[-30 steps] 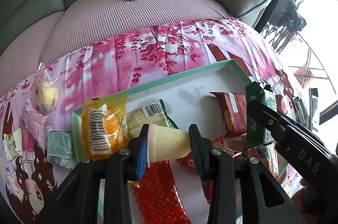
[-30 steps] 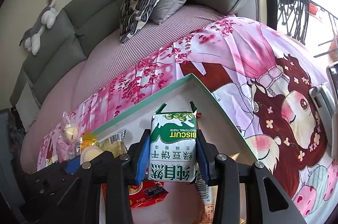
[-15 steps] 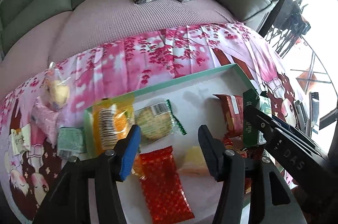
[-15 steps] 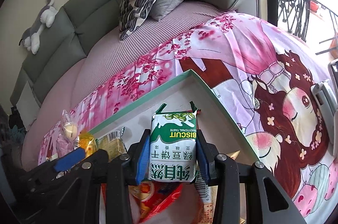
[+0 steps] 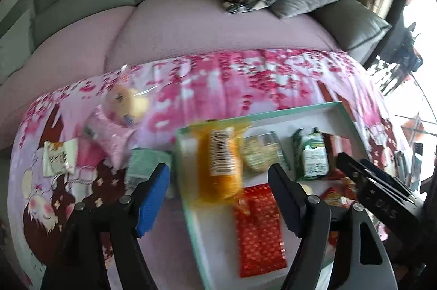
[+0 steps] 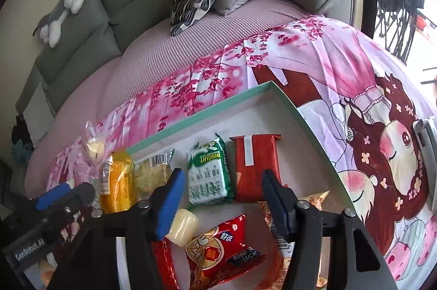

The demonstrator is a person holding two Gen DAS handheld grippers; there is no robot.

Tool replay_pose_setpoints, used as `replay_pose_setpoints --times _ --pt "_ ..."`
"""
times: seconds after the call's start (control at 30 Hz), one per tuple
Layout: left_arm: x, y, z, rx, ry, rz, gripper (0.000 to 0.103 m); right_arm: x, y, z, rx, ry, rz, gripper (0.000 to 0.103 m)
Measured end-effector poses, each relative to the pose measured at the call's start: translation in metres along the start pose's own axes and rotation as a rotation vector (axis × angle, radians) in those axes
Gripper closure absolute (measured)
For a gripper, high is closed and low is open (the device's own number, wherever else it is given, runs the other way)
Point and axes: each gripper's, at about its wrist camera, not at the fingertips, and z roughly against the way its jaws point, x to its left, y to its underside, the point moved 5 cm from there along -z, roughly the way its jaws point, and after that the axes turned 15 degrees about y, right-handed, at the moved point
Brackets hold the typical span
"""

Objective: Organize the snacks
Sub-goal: 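Carry the jelly cup and biscuit box over the tray and release them, then move both grippers back over the remaining snack pile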

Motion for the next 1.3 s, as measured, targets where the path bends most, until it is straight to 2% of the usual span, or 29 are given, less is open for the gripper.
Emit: replay_pose_setpoints --times 0.07,0.3,0.37,0.4,0.63,0.8,1.3 --pt "0.011 0.004 0.0 0.001 -0.028 0.021 0.02 0.003 0.003 0.0 0.009 0.015 0.025 0.019" --pt "0.04 0.016 -0.002 0.004 -0.093 0.067 0.018 0.009 0.009 0.004 0.015 0.043 0.065 0.01" --pt "0.045 0.02 -0.004 0.009 -0.104 0.071 0.014 0.008 0.01 0.004 0.015 0.054 0.065 0.002" --pt "0.047 0.022 -0.006 0.012 -0.107 0.073 0.011 0.008 0.011 0.005 0.014 0.058 0.065 0.001" --pt "0.055 0.031 -0.013 0.031 -0.115 0.086 0.011 0.008 0.012 0.006 0.011 0.077 0.071 0.0" --pt "0.062 0.031 -0.008 0.0 -0.151 0.067 0.011 0.009 0.014 0.01 0.016 0.092 0.079 0.0" --pt "0.088 0.024 0.013 -0.05 -0.151 0.125 0.01 0.033 0.014 0.03 -0.035 0.048 0.101 0.0"
